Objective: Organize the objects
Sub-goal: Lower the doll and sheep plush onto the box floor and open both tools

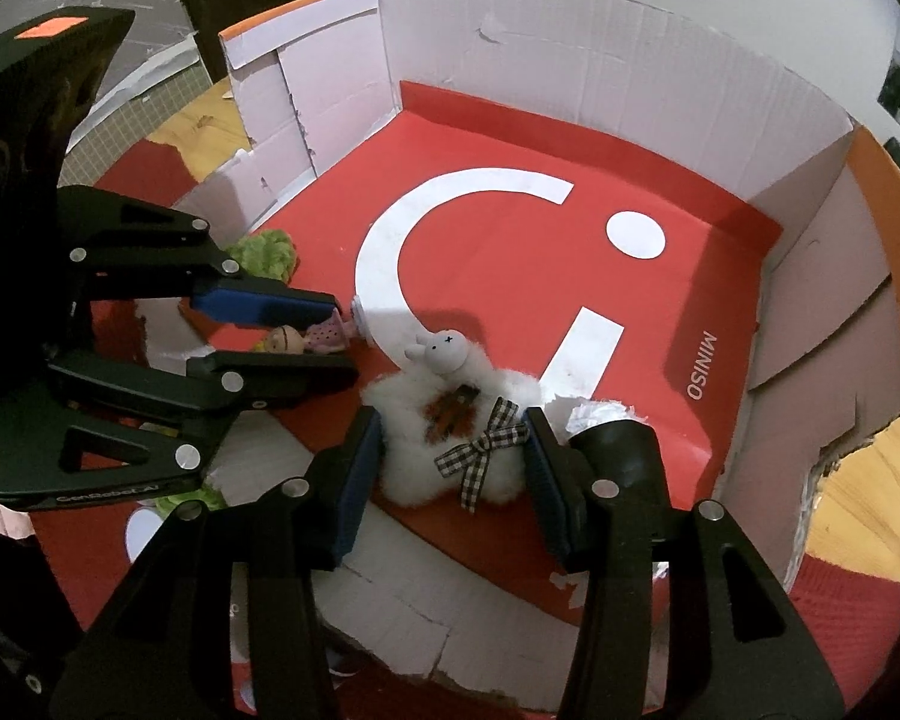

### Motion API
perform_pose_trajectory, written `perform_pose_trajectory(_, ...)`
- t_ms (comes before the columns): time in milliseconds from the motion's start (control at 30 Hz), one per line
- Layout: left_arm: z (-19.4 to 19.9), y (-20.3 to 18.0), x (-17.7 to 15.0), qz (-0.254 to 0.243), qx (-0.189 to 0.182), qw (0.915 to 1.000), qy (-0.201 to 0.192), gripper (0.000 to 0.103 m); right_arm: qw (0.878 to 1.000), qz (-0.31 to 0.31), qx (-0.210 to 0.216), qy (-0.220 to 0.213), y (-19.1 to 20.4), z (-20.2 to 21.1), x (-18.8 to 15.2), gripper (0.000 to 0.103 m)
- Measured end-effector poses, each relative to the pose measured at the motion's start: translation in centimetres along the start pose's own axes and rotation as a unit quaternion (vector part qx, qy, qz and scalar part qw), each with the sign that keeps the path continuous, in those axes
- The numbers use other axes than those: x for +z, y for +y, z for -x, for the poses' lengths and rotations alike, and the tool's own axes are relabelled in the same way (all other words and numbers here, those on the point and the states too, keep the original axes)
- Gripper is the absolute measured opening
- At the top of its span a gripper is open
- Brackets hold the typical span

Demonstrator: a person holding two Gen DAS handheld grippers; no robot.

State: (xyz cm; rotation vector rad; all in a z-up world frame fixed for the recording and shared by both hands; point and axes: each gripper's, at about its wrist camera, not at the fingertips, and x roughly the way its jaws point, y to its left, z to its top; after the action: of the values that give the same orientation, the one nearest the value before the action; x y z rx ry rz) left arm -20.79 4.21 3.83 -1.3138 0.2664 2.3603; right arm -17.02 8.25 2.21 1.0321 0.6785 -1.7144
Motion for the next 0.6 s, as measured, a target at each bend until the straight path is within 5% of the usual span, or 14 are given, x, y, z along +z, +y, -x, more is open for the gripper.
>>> perform_pose_trajectory(600,-0.02,-0.03,-0.02,0.002,-0.001,1.0000,0.000,0.025,1.000,0.010,-0.012,0.001,0.19,0.05,0.40,0.049)
